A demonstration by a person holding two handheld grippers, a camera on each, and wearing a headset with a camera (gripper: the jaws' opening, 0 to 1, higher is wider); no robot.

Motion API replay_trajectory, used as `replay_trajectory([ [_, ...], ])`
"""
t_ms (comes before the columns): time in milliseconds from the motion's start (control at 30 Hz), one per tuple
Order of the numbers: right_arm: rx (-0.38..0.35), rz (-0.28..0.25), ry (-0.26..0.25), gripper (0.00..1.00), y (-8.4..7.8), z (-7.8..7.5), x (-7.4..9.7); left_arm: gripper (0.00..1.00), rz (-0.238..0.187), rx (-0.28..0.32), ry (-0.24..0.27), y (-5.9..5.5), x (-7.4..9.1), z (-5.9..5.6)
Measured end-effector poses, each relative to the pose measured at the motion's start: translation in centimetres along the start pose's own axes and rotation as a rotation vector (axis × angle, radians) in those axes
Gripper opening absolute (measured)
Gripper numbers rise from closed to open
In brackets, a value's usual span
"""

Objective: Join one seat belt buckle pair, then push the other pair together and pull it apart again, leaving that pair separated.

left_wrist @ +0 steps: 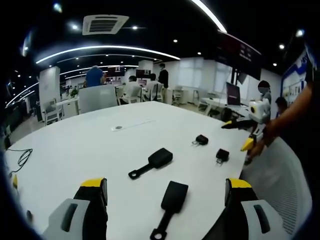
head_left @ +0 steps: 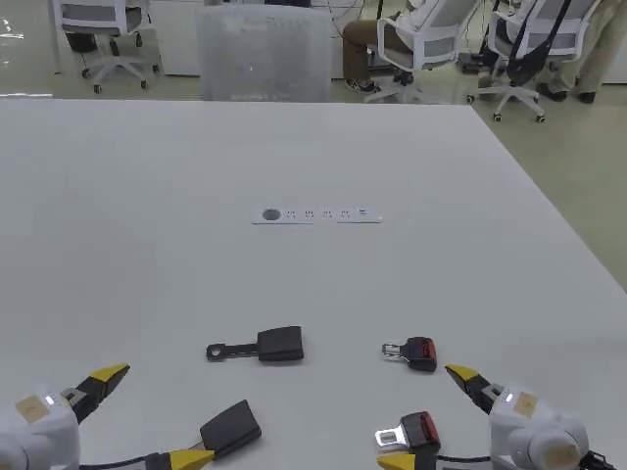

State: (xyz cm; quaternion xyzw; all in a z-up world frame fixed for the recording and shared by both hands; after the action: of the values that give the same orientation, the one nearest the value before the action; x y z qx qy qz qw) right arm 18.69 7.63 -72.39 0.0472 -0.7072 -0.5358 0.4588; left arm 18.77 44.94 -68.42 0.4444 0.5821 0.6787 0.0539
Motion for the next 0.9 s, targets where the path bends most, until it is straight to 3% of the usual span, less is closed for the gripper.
replay_trajectory([
  [900,-0.011,-0.002,-0.006,1.0,0.07,-0.06,-0.06,1.0,0.002,0.006,-0.02,-0.26,-0.47,0.29],
])
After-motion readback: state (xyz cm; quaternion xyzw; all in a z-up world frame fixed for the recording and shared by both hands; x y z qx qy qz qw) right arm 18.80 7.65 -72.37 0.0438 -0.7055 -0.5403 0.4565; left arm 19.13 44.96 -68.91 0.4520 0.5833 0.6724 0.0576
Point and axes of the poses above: the centre of the closed fingertips' face, and the gripper's own axes: x roughly backward along the fingers, z roughly to its left, y roughly out of its top, the point moved 8 cm from there along x, roughly backward along the fingers, and after that the axes turned 8 degrees about z, right-handed, at the moved point
